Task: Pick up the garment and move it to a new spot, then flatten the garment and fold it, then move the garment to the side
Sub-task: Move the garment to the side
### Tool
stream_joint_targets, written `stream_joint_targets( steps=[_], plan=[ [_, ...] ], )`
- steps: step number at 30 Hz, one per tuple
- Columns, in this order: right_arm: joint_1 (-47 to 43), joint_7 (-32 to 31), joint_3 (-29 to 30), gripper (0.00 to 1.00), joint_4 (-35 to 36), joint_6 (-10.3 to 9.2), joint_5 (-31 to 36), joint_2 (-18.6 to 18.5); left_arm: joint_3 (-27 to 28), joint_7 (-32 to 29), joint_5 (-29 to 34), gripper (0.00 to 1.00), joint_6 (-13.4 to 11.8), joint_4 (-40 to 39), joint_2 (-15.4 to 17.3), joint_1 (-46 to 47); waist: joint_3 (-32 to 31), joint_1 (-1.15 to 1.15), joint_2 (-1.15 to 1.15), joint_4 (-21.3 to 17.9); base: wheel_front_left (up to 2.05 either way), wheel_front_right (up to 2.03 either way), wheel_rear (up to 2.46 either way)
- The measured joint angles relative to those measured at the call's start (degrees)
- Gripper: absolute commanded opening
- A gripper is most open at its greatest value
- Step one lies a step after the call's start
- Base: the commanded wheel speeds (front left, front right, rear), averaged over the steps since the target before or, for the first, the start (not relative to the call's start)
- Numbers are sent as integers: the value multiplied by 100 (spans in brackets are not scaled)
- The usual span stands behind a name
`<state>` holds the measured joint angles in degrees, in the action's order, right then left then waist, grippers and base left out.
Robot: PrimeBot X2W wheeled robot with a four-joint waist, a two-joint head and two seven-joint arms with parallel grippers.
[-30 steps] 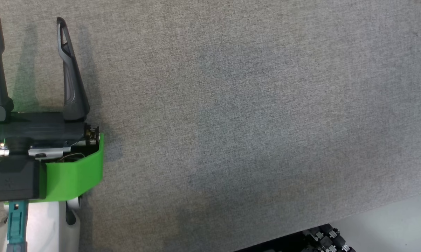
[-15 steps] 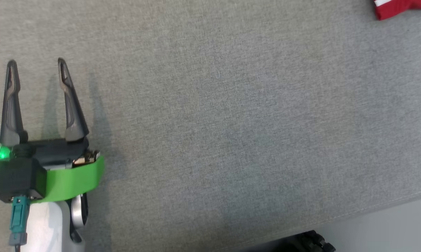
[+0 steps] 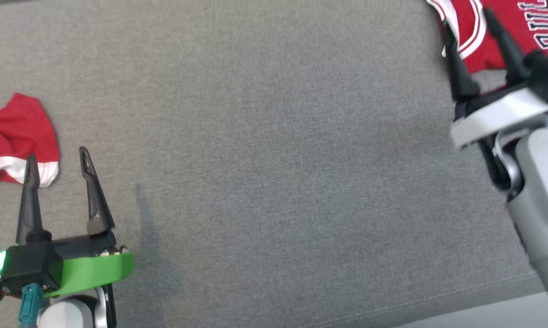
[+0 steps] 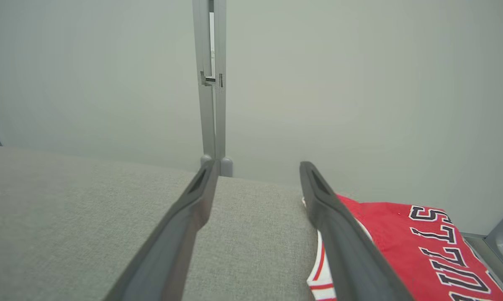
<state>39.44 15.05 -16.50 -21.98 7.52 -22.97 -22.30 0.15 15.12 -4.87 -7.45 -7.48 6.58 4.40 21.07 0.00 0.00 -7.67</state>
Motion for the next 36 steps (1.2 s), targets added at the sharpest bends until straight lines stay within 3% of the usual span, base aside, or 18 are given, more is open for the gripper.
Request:
stream_joint_targets(
  steps=[18,36],
  plan=[
    [-2661,0,912,100,822,0,226,815,121,0,-98,100,443,902,-279,-265,-1038,0,0,678,0,0,0],
    [-3589,0,1417,100,1159,0,739,1497,200,0,-45,100,679,1317,-347,-403,-1479,0,0,844,0,0,0]
  ],
)
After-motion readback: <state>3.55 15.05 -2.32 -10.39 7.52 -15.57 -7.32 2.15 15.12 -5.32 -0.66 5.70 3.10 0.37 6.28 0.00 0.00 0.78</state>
